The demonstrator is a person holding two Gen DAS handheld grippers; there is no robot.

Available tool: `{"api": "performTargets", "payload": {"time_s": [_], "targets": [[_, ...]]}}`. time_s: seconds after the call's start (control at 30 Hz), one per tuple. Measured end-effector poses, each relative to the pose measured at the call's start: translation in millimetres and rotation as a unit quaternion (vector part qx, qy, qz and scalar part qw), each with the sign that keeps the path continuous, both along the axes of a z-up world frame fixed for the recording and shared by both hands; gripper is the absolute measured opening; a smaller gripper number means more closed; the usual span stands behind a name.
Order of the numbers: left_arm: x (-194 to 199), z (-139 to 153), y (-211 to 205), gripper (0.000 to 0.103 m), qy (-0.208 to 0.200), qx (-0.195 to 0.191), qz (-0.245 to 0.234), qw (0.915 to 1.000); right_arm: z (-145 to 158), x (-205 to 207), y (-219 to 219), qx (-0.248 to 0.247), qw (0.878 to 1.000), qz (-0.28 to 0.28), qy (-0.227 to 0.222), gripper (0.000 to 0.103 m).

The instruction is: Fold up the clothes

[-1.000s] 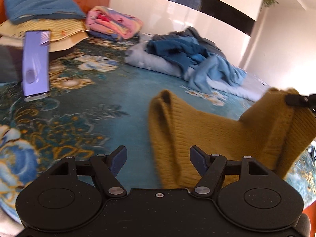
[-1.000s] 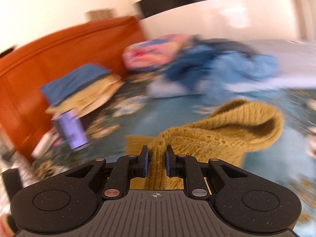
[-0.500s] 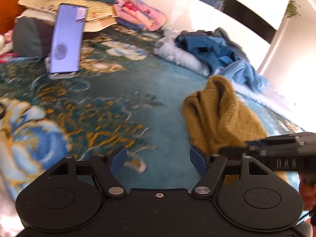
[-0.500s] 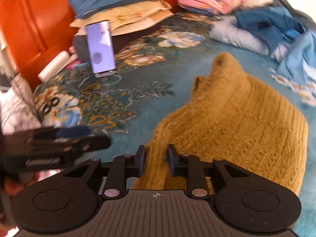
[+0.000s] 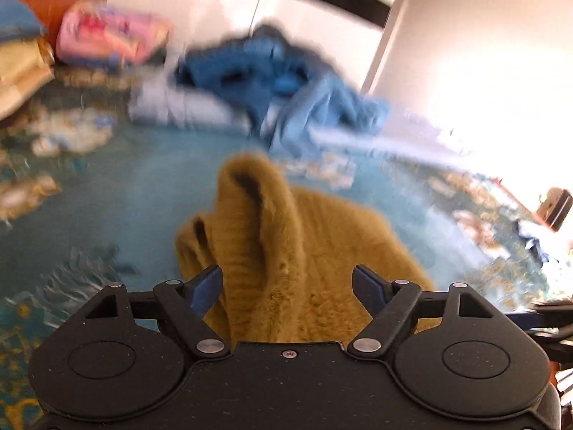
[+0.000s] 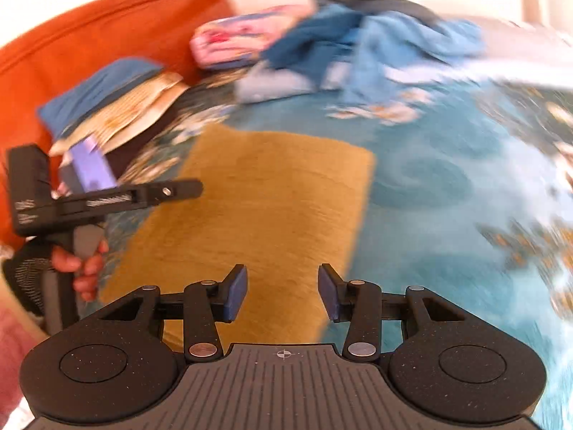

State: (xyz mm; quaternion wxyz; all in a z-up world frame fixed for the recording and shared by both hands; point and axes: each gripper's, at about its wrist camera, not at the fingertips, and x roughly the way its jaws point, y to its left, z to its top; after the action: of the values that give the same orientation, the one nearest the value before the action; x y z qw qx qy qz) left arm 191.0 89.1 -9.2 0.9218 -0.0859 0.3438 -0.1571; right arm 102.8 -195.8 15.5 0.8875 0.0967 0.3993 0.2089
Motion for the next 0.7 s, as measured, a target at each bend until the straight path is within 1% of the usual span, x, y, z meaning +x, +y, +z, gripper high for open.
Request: {"api": "performTargets", "payload": {"time_s": [0.07,0.1,0.13,0.17,0.2,0.23,0.3,0.4,0.47,0.5,0.53,0.57,0.6,0.63,0.67,0.7], "targets": [[3,-6,-3,0.069,0.011,0.005,0.005,0.9999,-4,-5,-11,0.001,1.0,-0.015,0.001,0.04],[2,-8,-2,0.064,0.015,0.002,0.006,0.9999,-6,-7,-17,0.001,1.0,-0.019,0.002,0.04],[1,-10,-1,0.052,0.018,-0.003,0.007,0.9998,-7,-8,-22,0.002,1.0,-0.023,0.003,0.04],[-1,-11,0,0.041,0.019,-0.006,0.009,0.9998,-9,-8,-24,0.004,1.0,-0.026,0.005,0.04],[-4,-11,2,0.027,0.018,-0.007,0.011,0.9998,-11,-8,-24,0.007,0.999,-0.03,0.006,0.04],[-8,-11,3,0.015,0.011,-0.01,0.012,0.9998,-13,-7,-26,0.012,0.999,-0.032,0.008,0.04],[-15,-9,6,0.012,-0.004,-0.02,0.015,0.9997,-17,-6,-26,0.021,0.999,-0.03,0.012,0.04],[-35,1,17,0.009,-0.023,-0.062,0.035,0.9972,-20,-5,-20,0.027,0.999,-0.016,0.014,0.04],[-53,4,27,0.009,-0.035,-0.086,0.045,0.9947,-20,-7,-19,0.029,1.0,-0.006,0.011,0.045],[-57,-1,30,0.009,-0.028,-0.088,0.05,0.9945,-19,-9,-19,0.031,0.999,-0.003,0.009,0.046],[-59,-6,32,0.01,-0.018,-0.089,0.054,0.9944,-20,-10,-19,0.036,0.999,0.0,0.008,0.051],[-58,-14,33,0.01,-0.005,-0.083,0.059,0.9948,-22,-9,-19,0.042,0.999,0.003,0.011,0.054],[-56,-22,33,0.013,0.009,-0.075,0.064,0.9951,-25,-8,-19,0.047,0.999,0.005,0.015,0.054],[-58,-22,35,0.019,0.006,-0.08,0.068,0.9944,-27,-8,-18,0.052,0.998,0.008,0.019,0.054],[-59,-21,38,0.02,0.0,-0.089,0.071,0.9935,-29,-7,-16,0.055,0.998,0.009,0.026,0.054],[-61,-20,41,0.03,-0.006,-0.097,0.075,0.9924,-32,-6,-15,0.059,0.998,0.012,0.033,0.054]]}}
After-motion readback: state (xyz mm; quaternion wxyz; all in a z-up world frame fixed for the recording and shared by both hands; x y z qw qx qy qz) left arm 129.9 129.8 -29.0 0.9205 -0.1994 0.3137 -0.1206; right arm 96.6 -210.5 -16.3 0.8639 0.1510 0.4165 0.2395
